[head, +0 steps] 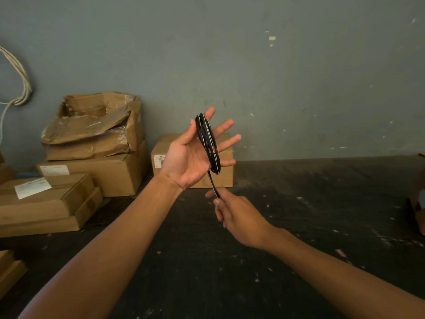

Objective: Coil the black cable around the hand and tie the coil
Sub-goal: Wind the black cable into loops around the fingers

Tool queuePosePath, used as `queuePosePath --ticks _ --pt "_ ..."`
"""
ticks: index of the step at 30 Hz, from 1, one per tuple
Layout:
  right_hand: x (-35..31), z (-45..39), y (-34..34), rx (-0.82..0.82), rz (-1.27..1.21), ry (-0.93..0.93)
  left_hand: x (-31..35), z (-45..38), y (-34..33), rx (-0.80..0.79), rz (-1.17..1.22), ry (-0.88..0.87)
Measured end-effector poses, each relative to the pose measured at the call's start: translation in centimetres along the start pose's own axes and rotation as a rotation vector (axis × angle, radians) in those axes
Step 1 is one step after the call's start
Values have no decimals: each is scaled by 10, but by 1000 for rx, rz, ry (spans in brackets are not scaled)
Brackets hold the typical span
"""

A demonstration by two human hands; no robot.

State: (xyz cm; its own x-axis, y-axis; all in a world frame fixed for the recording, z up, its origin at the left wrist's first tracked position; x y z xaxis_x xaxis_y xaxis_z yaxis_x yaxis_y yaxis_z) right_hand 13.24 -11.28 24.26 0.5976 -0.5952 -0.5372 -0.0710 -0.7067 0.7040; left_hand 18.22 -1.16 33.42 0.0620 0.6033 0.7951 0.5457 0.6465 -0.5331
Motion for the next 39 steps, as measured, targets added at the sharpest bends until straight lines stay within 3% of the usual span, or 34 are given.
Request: queuePosePath --ticks 5,11,17,22,39 --pt "-6 1 15 141 340 87 -5 -2 26 135 -44 -30" --pt "-23 0 38 276 492 167 -16 -2 39 228 -107 -3" --pt "-30 -15 65 348 554 175 -34 4 36 204 -225 25" --pt "-19 -25 76 367 220 -44 -44 7 34 192 -227 50" --pt "-6 -20 65 319 -577 -295 -59 18 11 105 -95 153"
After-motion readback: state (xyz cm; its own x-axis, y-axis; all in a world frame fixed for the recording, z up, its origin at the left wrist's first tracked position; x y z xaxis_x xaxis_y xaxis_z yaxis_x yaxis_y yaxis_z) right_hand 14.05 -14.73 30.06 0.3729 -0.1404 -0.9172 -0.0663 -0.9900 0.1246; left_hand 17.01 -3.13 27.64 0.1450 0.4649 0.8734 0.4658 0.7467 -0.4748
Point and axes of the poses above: each hand's wrist, its own z-axis away from the middle knuckle, its own y-axis out of the back of the hand, x = y × z, the point moved 5 cm from there along -z, towards the middle knuckle, and after that the axes turned 7 degrees about x, right-handed, at the moved point
